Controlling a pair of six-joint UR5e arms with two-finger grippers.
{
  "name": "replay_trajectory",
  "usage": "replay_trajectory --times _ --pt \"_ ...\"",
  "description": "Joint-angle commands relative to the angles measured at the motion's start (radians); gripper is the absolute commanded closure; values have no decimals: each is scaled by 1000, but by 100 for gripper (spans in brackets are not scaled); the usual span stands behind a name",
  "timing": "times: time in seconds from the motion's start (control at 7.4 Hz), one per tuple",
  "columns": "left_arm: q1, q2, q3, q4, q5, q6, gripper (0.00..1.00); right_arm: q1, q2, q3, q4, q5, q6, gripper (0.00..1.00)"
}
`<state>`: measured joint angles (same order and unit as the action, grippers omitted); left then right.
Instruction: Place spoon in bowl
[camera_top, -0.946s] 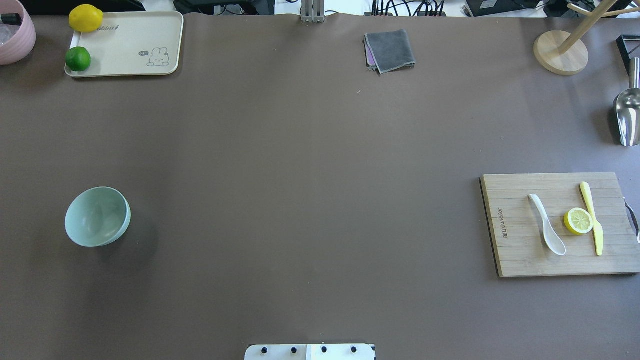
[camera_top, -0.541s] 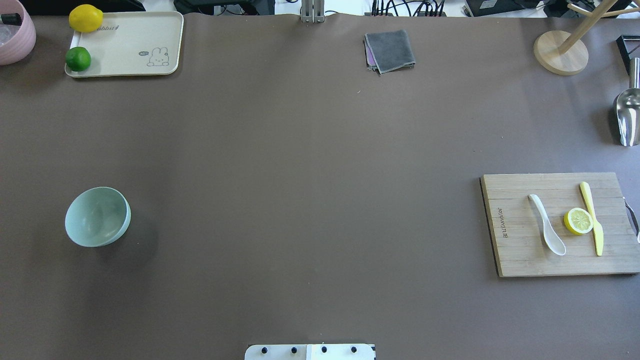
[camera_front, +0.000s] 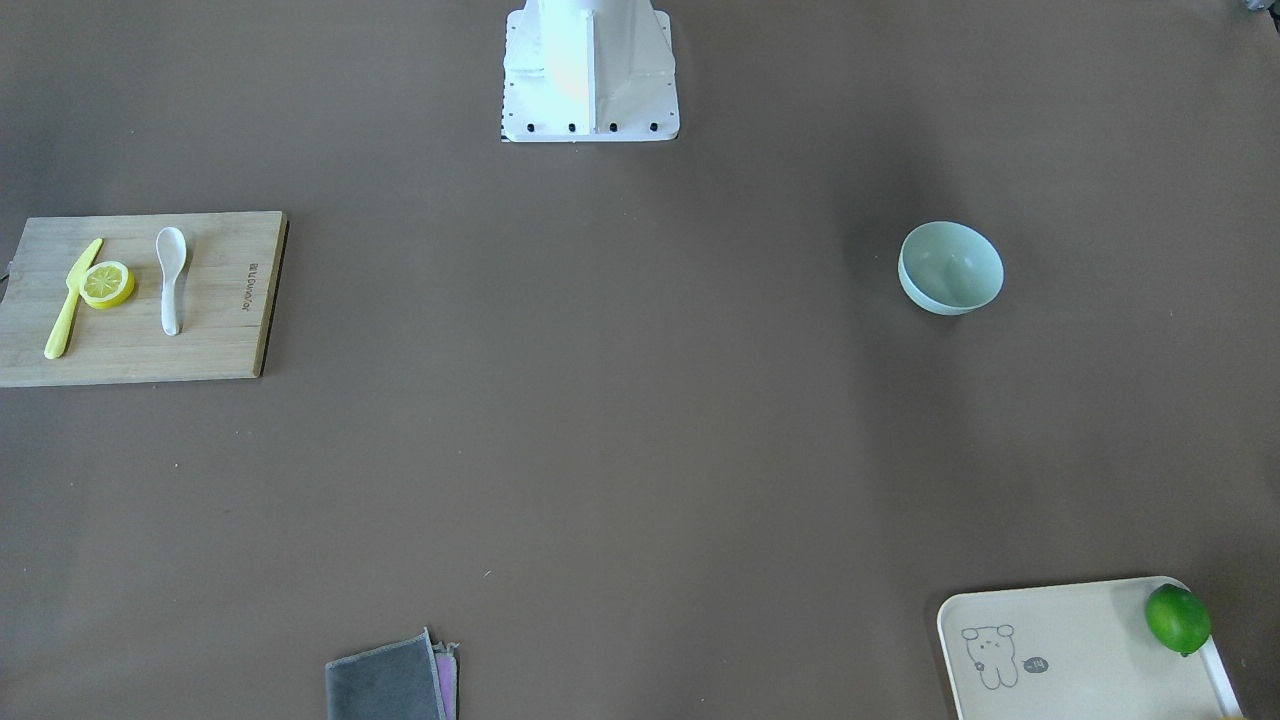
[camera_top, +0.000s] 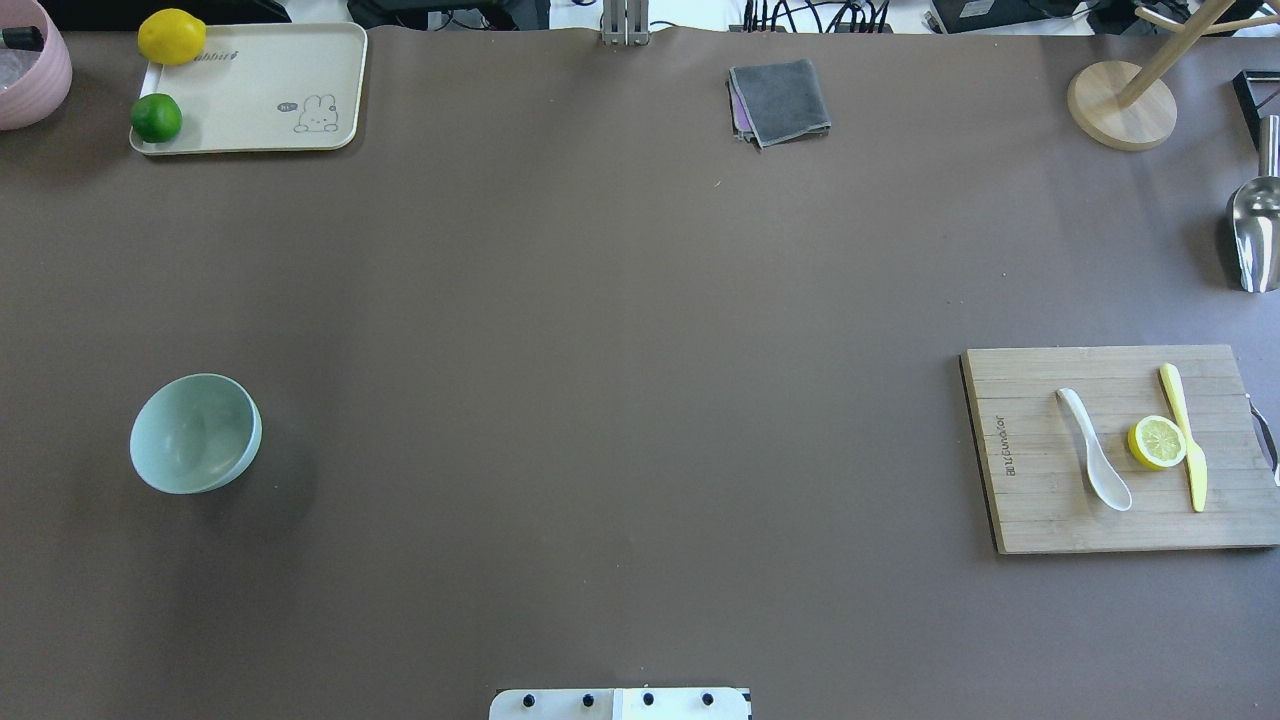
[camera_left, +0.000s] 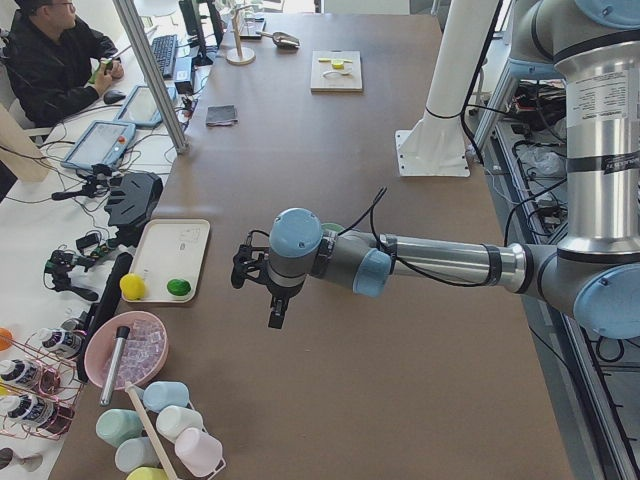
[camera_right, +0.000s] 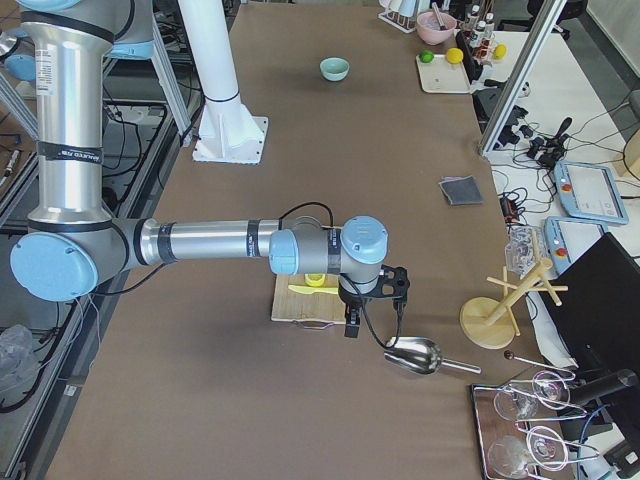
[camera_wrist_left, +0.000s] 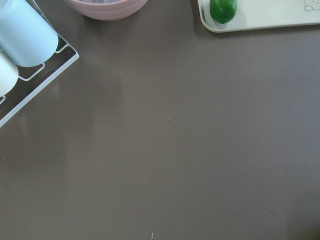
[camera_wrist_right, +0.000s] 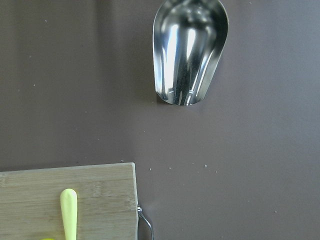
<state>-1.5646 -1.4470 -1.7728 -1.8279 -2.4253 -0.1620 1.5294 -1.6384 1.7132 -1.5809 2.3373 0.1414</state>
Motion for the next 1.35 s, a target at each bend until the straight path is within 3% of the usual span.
replay_trajectory --times 0.0,0.68,0.81,1.08,1.22 --pt "0 -1 -1 -4 -8 -1 2 0 2 2 -1 0 3 0" --pt "9 -41 -14 -16 -11 6 2 -5 11 -1 -1 0 13 0" --pt "32 -42 -10 -77 -38 1 2 -6 11 0 -1 0 15 0" --pt "67 -100 12 -100 -150 -118 2 -6 11 2 -1 2 15 0" --pt "145 -122 6 -122 -159 -280 2 -9 11 2 -1 2 15 0"
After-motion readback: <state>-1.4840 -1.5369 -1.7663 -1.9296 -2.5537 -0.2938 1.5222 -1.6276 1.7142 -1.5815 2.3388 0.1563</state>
